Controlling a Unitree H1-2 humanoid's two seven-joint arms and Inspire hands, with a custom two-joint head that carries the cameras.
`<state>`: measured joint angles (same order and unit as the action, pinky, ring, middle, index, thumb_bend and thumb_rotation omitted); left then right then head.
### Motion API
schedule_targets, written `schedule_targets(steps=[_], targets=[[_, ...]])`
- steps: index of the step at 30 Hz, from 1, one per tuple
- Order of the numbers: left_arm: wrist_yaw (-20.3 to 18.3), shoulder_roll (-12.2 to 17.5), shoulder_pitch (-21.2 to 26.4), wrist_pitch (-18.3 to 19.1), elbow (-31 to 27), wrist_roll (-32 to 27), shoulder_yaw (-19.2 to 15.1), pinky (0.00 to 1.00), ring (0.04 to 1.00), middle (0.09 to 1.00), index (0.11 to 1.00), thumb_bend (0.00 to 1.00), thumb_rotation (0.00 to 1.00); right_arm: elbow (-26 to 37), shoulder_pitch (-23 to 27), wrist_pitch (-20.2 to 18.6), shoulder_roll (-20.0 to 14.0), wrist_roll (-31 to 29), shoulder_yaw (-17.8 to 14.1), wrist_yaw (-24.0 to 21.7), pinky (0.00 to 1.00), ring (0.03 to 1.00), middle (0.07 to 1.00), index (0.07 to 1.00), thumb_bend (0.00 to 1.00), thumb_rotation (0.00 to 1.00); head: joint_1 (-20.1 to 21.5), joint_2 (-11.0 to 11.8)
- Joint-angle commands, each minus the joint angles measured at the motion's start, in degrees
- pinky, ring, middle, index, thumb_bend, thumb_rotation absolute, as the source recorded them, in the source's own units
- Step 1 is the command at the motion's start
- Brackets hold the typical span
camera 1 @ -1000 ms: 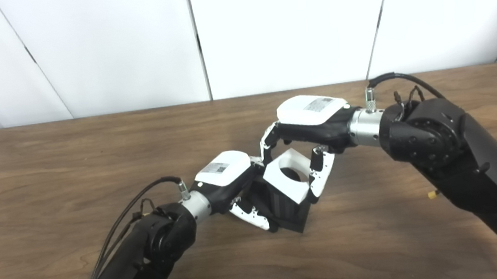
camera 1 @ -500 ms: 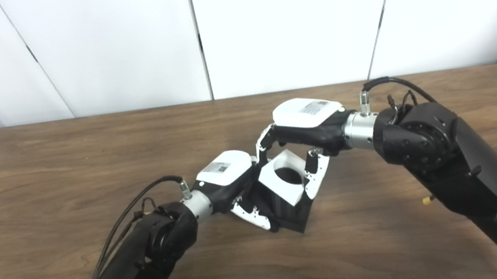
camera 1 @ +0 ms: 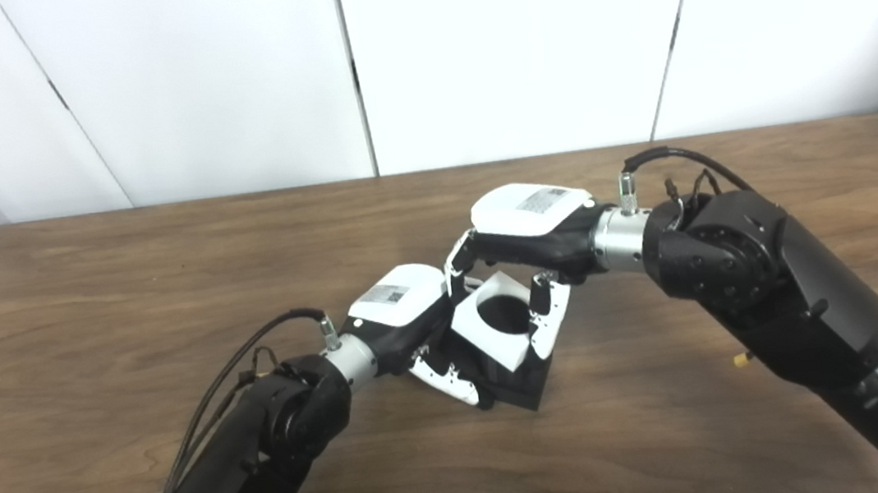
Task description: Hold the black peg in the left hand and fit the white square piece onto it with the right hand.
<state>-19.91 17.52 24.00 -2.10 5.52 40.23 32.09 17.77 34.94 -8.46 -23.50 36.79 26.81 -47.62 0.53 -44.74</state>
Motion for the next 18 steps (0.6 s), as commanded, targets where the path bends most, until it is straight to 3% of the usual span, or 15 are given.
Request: schedule_targets(steps=[1, 8, 9, 11, 13, 18], targets=[[-4.2, 0.1, -1.0, 2.5, 2.4, 1.9, 2.0, 0.84, 0.861, 0.862, 0.484, 0.53, 0.07, 0.1, 1.5, 1.7, 0.9, -0.5, 1.0, 0.0, 0.68, 0.771, 0.742, 0.479, 0.52, 0.13, 0.0, -0.1], [-4.0, 0.1, -1.2, 2.1, 2.3, 1.5, 1.8, 0.85, 0.877, 0.86, 0.483, 0.53, 0.07, -0.1, 1.4, 0.3, 0.4, -0.3, 1.3, -1.4, 0.67, 0.768, 0.75, 0.489, 0.52, 0.15, 0.0, -0.4], [-4.1, 0.2, -1.2, 2.2, 2.2, 1.5, 1.7, 0.86, 0.878, 0.861, 0.483, 0.53, 0.07, -0.2, 1.5, -0.1, 0.2, -0.2, 1.4, -1.8, 0.66, 0.77, 0.76, 0.588, 0.74, 0.21, 0.1, -0.4], [-4.0, 0.2, -1.3, 2.2, 2.2, 1.4, 1.7, 0.86, 0.874, 0.86, 0.483, 0.53, 0.07, -0.3, 1.7, -0.5, -0.1, 0.0, 1.5, -2.6, 0.66, 0.777, 0.782, 0.69, 0.88, 0.27, 0.2, -0.4], [-4.2, 0.2, -1.3, 2.4, 2.1, 1.4, 1.6, 0.86, 0.877, 0.859, 0.483, 0.53, 0.07, -0.3, 1.7, -0.5, -0.3, -0.1, 1.4, -2.7, 0.65, 0.781, 0.8, 0.742, 0.95, 0.29, 0.1, -0.5], [-4.6, 0.4, -1.2, 2.6, 1.8, 1.4, 1.6, 0.86, 0.882, 0.864, 0.484, 0.53, 0.07, -0.2, 1.7, -0.7, -0.8, -0.2, 1.2, -2.9, 0.65, 0.79, 0.824, 0.76, 0.97, 0.29, 0.3, -0.6]])
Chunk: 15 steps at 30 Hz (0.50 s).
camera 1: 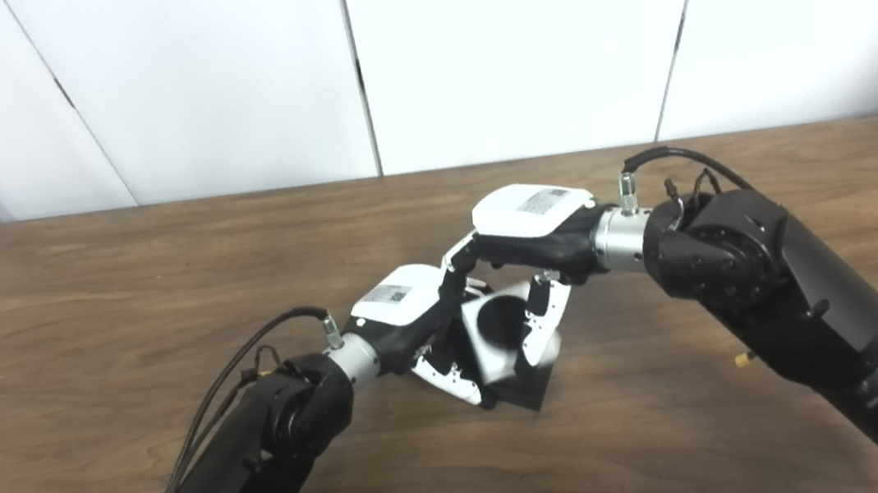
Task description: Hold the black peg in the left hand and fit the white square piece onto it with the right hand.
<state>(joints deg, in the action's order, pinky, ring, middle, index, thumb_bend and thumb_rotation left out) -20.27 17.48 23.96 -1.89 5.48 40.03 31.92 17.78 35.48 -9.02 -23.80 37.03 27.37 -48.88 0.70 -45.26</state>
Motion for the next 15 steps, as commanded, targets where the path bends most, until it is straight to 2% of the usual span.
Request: schedule_targets(steps=[1, 15], targets=[[-4.2, 0.4, -1.2, 2.3, 1.8, 1.6, 1.8, 0.85, 0.88, 0.863, 0.484, 0.53, 0.07, -0.2, 1.1, -0.2, -0.5, -0.5, 0.6, -1.7, 0.65, 0.792, 0.826, 0.758, 0.97, 0.29, 0.1, -0.2], [-4.2, 0.5, -1.0, 2.4, 2.0, 1.6, 1.8, 0.85, 0.883, 0.862, 0.484, 0.53, 0.07, 0.0, 1.3, -0.6, -1.0, -0.8, 0.3, -1.8, 0.66, 0.801, 0.835, 0.752, 0.96, 0.28, 0.2, -0.2]])
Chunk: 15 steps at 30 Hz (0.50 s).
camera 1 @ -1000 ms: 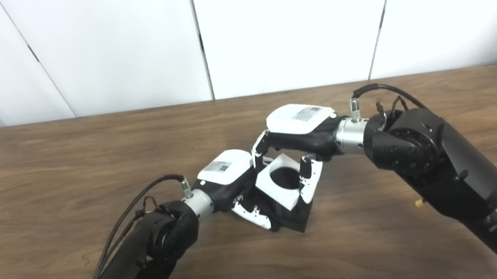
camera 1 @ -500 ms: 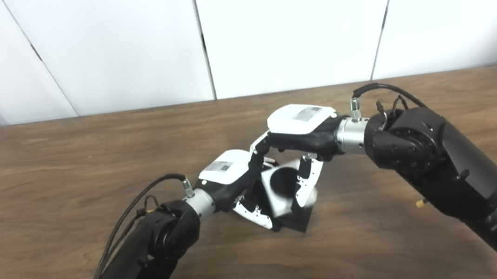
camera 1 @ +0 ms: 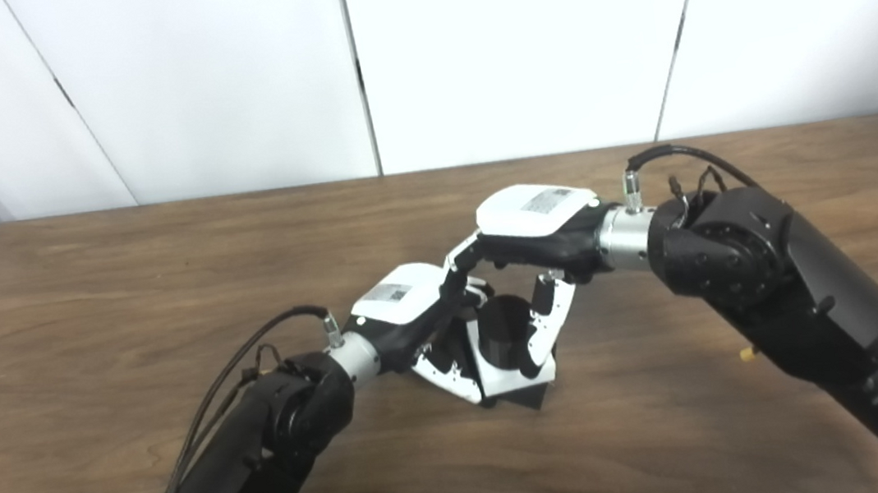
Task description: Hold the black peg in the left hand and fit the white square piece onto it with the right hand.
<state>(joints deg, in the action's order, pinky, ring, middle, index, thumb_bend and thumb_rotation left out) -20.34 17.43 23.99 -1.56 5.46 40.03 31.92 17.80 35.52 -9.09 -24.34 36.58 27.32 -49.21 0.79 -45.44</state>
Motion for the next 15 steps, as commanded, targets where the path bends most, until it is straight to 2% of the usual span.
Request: schedule_targets(steps=[1, 4, 9, 15], targets=[[-4.1, 0.5, -1.1, 2.0, 2.0, 1.5, 1.7, 0.86, 0.884, 0.862, 0.484, 0.53, 0.07, 0.2, 1.2, -0.7, -0.5, -0.5, -0.3, -1.1, 0.66, 0.8, 0.834, 0.751, 0.94, 0.27, 0.3, 0.0], [-4.1, 0.6, -1.2, 2.1, 1.8, 1.5, 1.7, 0.86, 0.884, 0.86, 0.484, 0.53, 0.06, 0.6, 1.4, -1.4, -0.7, -0.9, -2.1, 0.0, 0.65, 0.787, 0.816, 0.725, 0.88, 0.21, 0.6, 0.1], [-4.1, 0.9, -1.3, 2.2, 1.7, 1.6, 1.6, 0.86, 0.887, 0.86, 0.484, 0.53, 0.06, 0.4, 2.0, -2.3, -2.2, -2.4, -7.2, 2.7, 0.65, 0.768, 0.795, 0.682, 0.8, 0.15, 0.8, 0.2], [-3.9, 1.3, -1.4, 1.6, 1.8, 1.3, 1.4, 0.87, 0.883, 0.859, 0.484, 0.53, 0.07, -2.1, 2.1, -1.6, -4.4, -4.3, -13.8, 6.9, 0.61, 0.756, 0.778, 0.673, 0.77, 0.11, 0.8, 0.2]])
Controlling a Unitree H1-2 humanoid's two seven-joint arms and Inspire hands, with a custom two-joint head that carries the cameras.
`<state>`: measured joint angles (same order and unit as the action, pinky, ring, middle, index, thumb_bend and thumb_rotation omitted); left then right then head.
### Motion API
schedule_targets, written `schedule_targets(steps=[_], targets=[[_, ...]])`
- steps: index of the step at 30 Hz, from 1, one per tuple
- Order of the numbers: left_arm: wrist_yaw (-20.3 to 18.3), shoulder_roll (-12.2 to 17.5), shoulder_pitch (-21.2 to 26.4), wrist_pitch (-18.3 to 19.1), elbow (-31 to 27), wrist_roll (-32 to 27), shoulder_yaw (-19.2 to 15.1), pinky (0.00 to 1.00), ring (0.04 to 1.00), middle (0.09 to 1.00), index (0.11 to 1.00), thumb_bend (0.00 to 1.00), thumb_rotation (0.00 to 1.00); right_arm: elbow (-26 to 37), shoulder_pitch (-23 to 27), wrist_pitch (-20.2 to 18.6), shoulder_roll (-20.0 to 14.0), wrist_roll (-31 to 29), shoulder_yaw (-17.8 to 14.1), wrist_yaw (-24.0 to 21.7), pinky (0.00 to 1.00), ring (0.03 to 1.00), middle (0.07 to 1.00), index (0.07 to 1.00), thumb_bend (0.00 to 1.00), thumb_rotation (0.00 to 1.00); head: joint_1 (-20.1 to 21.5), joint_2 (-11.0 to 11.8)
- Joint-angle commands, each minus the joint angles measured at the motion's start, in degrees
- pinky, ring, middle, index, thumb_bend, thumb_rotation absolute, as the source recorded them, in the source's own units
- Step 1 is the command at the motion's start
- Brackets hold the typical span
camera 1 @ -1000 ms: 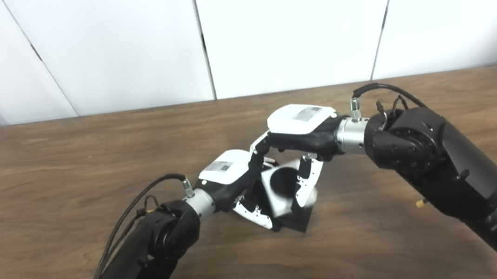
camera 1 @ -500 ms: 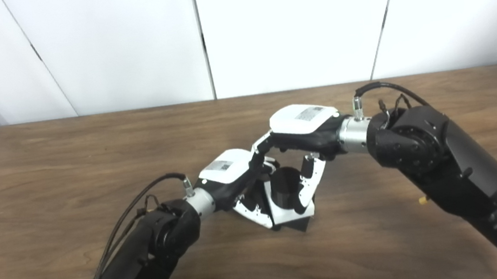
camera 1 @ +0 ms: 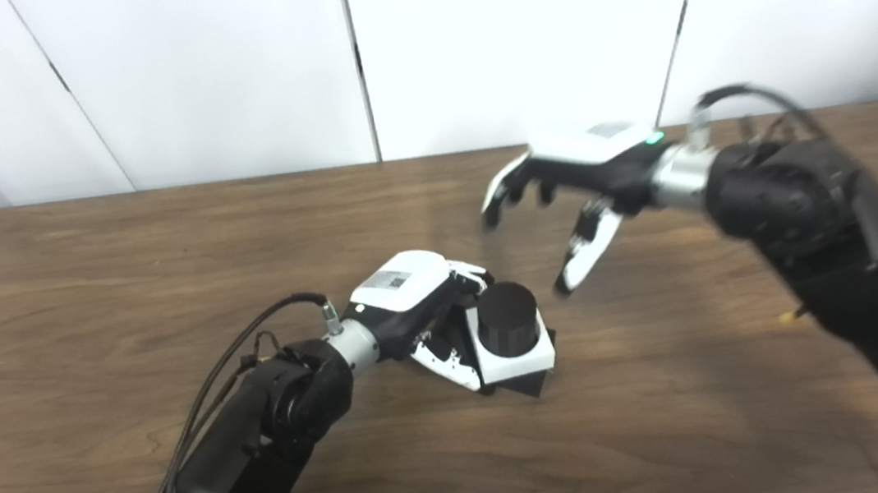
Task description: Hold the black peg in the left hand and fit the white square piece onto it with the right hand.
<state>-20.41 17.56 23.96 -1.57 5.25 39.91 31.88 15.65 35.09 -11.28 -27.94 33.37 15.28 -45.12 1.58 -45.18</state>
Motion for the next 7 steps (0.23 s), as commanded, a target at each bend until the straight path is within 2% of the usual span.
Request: schedule_targets(steps=[1, 4, 7], targets=[[-3.8, 1.3, -1.4, 1.6, 2.0, 1.4, 1.4, 0.87, 0.884, 0.86, 0.484, 0.53, 0.07, -0.6, 2.2, 0.9, -1.2, -1.8, -2.9, 3.8, 0.63, 0.76, 0.773, 0.67, 0.77, 0.09, 0.1, -0.1], [-4.0, 1.4, -1.5, 1.7, 1.7, 1.3, 1.3, 0.88, 0.883, 0.861, 0.484, 0.53, 0.07, -2.3, 0.9, 1.7, -2.4, -3.2, -5.6, 6.5, 0.67, 0.77, 0.769, 0.67, 0.77, 0.07, 0.3, -0.1], [-4.2, 1.4, -1.4, 1.9, 1.5, 1.3, 1.3, 0.88, 0.88, 0.86, 0.484, 0.53, 0.07, -2.8, -1.3, 1.3, -3.3, -4.4, -8.2, 9.1, 0.67, 0.768, 0.769, 0.68, 0.76, 0.03, 0.3, -0.1]])
